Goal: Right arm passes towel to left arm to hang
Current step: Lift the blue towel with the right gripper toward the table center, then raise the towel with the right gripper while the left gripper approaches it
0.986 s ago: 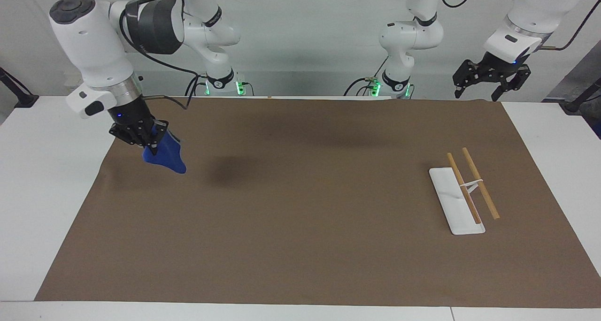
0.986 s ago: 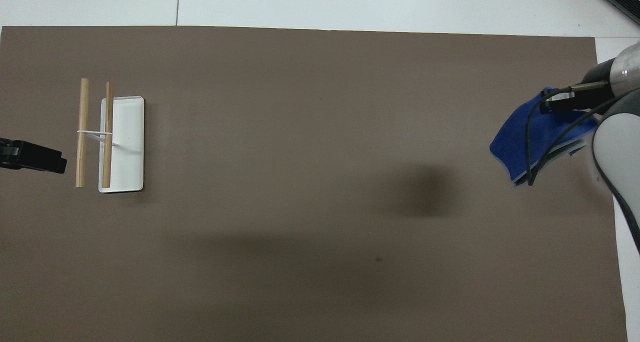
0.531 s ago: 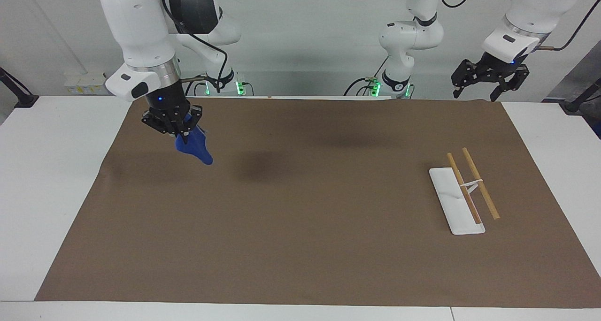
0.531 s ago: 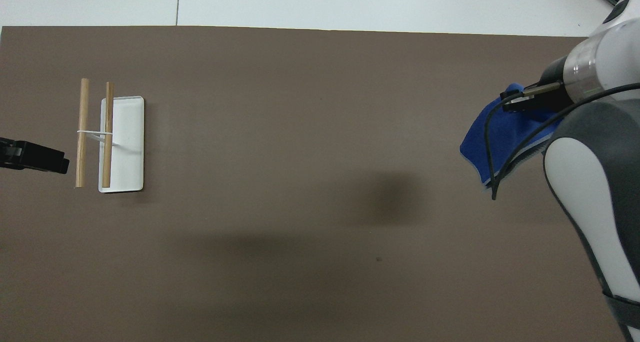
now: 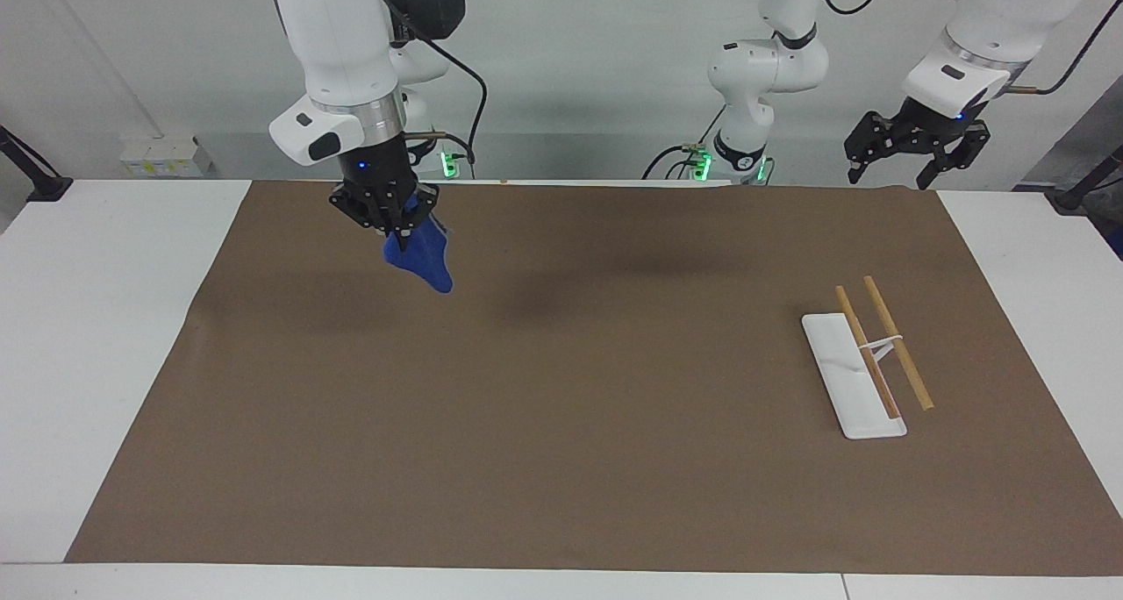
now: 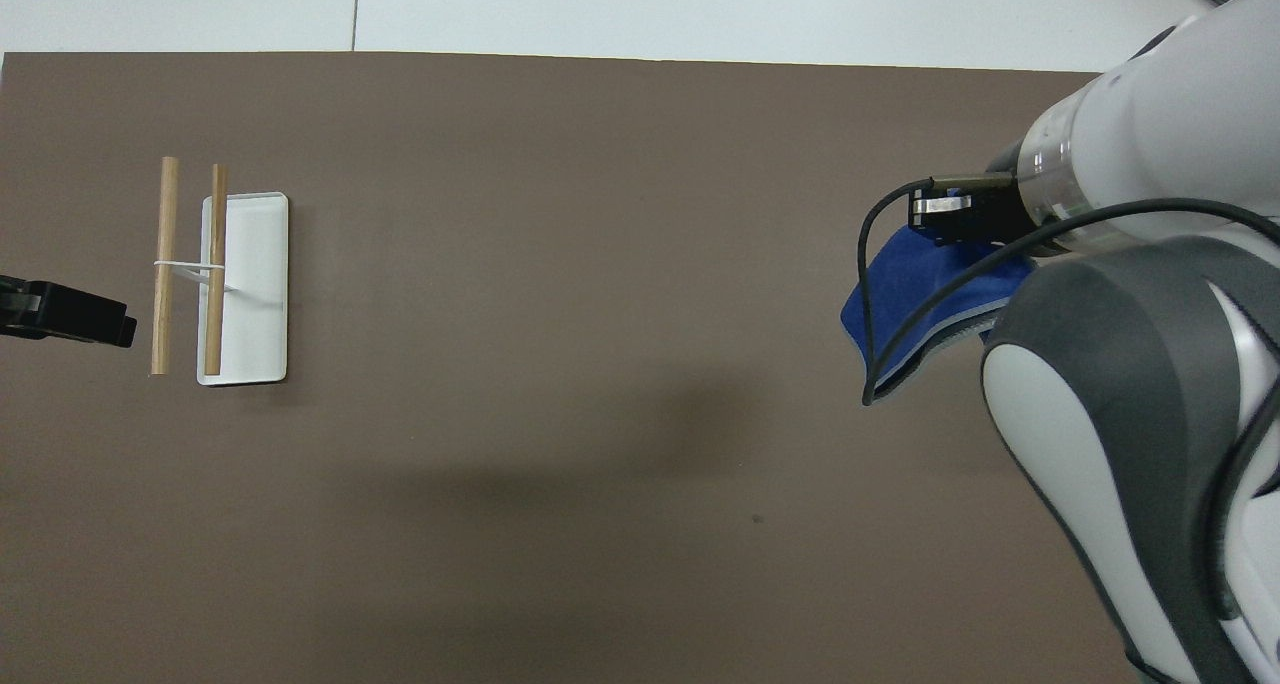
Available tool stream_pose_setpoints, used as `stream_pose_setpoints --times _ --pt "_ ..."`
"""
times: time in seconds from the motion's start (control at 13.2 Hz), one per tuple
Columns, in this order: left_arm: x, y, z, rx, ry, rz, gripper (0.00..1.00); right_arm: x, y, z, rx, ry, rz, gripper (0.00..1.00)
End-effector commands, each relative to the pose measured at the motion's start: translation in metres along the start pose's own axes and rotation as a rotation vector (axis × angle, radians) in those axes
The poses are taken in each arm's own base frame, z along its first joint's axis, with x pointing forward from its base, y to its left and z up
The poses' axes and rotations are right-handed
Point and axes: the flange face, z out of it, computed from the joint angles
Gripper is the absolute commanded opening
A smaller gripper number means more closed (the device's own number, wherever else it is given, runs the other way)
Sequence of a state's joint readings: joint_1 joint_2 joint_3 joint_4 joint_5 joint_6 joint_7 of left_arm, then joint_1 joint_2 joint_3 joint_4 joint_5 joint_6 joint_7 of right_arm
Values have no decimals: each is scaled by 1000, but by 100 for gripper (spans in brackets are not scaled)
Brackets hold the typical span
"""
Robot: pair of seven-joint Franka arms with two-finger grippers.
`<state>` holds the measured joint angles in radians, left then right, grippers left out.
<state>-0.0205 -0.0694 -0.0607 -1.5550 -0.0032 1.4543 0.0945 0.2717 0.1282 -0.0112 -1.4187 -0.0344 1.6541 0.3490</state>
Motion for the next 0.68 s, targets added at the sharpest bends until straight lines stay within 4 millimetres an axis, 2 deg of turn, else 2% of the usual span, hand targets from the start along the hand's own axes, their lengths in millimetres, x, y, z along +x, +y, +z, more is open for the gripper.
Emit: stream_pose_setpoints --times 0.0,0.23,0.38,0.61 --pt "-5 2 -2 -11 6 -47 100 -4 -22 -10 30 -18 126 0" --pt "1 15 -7 -136 20 -137 100 -12 -48 -15 60 -24 249 0" --pt "11 25 -7 -217 7 -223 100 -14 -59 -18 97 -38 373 0" --pt "13 53 -12 -331 -29 -437 100 -15 -76 -25 160 -74 534 0"
